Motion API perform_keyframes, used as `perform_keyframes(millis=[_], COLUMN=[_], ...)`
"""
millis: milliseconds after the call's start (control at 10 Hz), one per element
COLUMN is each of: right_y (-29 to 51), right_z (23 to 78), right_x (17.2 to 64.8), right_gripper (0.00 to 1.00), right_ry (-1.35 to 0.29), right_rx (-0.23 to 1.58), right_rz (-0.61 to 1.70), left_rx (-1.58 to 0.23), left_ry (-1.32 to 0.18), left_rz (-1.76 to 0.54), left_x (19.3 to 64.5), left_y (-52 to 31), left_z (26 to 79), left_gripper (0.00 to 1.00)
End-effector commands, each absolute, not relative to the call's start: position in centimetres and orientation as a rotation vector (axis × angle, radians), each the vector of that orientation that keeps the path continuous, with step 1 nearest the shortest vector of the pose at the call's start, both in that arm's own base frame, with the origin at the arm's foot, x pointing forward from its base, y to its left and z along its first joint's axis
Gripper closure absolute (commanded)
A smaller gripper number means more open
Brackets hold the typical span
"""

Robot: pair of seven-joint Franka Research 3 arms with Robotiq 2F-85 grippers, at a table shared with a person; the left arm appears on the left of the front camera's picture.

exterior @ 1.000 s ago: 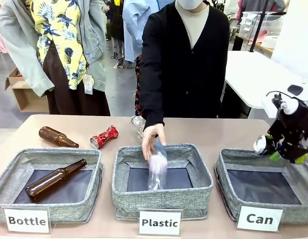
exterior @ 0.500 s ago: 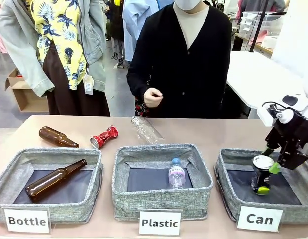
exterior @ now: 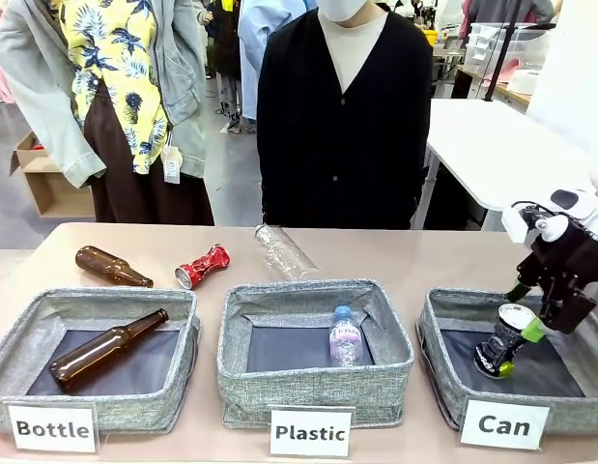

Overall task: Sort the can waste into the basket.
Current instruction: Pick up the can waste from the table and place it in the right Fabric basket.

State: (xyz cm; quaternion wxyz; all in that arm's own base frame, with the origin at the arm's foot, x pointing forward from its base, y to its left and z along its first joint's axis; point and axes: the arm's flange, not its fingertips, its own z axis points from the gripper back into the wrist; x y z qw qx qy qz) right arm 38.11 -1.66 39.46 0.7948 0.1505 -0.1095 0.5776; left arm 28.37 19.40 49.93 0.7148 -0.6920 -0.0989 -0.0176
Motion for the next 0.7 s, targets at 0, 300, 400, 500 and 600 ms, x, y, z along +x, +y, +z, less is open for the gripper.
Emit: perform_keyframes(millis=[0, 300, 400, 500, 600], right_y=[-2.4, -5.3, -5.7, -5.2, -4.9], right_z=[39.6, 41.7, 42.3, 42.5, 42.5], right_x=[37.7, 36.8, 37.1, 37.6, 38.0], right_gripper=[0.00, 0.00, 0.00, 0.00, 0.00], right_ry=[-0.363, -0.583, -0.651, -0.699, -0.642], right_rx=[0.381, 0.783, 0.881, 0.976, 1.118], right_rz=[1.106, 0.768, 0.607, 0.433, 0.319], left_rx=[-1.552, -1.552, -1.552, -1.552, -1.552], left_ry=[-0.229, -0.229, -0.229, -0.229, -0.229], left_rz=[-0.050, -0.050, -0.050, -0.050, -0.050], left_x=[28.4, 28.4, 28.4, 28.4, 28.4], left_y=[19.3, 19.3, 19.3, 19.3, 19.3], left_z=[50.3, 50.3, 50.3, 50.3, 50.3], left_gripper=[0.00, 0.00, 0.00, 0.00, 0.00])
